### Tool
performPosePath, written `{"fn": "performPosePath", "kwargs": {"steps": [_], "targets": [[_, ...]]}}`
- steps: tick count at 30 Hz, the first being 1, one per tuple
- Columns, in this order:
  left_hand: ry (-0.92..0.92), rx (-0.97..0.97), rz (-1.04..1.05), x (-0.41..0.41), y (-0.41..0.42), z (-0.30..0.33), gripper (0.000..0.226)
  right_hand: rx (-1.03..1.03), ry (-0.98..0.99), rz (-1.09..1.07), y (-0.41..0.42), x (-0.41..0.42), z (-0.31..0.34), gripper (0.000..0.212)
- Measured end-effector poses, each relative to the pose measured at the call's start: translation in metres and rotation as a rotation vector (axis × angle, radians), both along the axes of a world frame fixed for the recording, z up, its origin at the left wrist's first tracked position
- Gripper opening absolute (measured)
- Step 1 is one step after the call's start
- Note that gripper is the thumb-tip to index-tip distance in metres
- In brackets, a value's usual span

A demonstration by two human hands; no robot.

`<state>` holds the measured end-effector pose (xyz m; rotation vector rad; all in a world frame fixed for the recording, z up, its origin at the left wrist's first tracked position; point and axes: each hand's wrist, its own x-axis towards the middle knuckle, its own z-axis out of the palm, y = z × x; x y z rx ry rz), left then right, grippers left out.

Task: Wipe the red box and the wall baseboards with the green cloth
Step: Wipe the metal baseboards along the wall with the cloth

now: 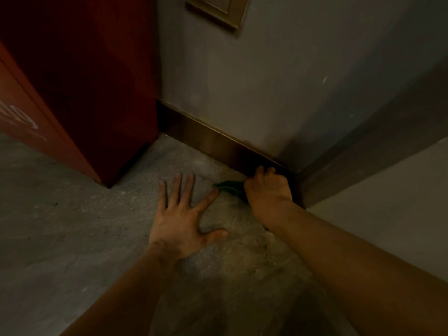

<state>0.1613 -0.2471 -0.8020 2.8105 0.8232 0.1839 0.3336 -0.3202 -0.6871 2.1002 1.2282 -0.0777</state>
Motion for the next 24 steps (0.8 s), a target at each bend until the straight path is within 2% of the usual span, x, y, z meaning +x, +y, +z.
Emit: {"fn": "performPosePath", "kwargs": {"steps": [4, 12, 17, 20, 24], "targets": [[0.002, -0.007, -0.002, 0.001, 0.000, -0.001, 0.098, 0.148, 0.144, -0.029, -0.009, -0.012, 0.007, 0.034], [0.091, -0.075, 0.009, 0.002, -0.002, 0.011, 0.105, 0.432, 0.423, -0.191, -0.026, -0.039, 0.008, 0.056], [-0.044, -0.215, 0.059, -0.008, -0.005, 0.027, 0.122, 0.576, 0.538, -0.309, -0.029, -0.051, 0.006, 0.056], [-0.172, -0.298, 0.005, -0.014, -0.008, 0.039, 0.125, 0.635, 0.650, -0.391, -0.031, -0.055, 0.008, 0.054], [-0.227, -0.393, -0.062, -0.018, -0.009, 0.055, 0.128, 0.689, 0.816, -0.475, -0.034, -0.058, 0.012, 0.053]]}}
